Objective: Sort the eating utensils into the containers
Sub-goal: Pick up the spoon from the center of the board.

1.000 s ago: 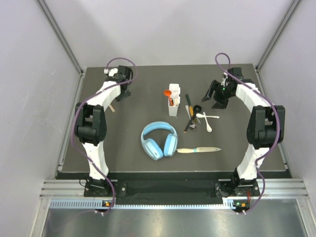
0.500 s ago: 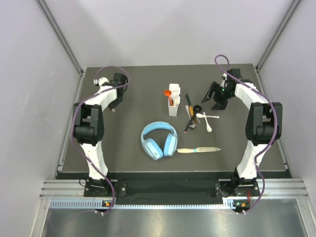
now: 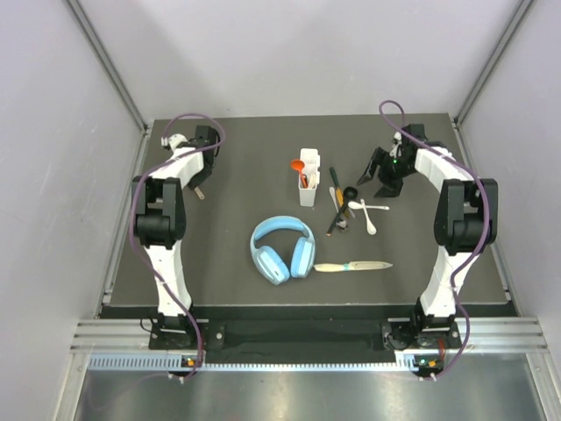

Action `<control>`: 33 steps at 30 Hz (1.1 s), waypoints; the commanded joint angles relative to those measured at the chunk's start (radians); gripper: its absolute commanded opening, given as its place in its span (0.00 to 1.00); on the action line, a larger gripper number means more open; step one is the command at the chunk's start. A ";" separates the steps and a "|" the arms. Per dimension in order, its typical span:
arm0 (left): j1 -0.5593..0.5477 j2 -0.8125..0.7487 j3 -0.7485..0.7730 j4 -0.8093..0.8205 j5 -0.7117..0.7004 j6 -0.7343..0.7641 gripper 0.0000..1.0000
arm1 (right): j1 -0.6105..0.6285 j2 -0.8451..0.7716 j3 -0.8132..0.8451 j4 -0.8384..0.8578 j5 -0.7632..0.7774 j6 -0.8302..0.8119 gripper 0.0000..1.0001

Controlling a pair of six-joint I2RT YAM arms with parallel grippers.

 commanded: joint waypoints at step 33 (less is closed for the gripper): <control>0.073 0.170 0.165 0.042 0.147 0.181 0.36 | -0.012 0.021 0.076 -0.023 0.021 -0.011 0.72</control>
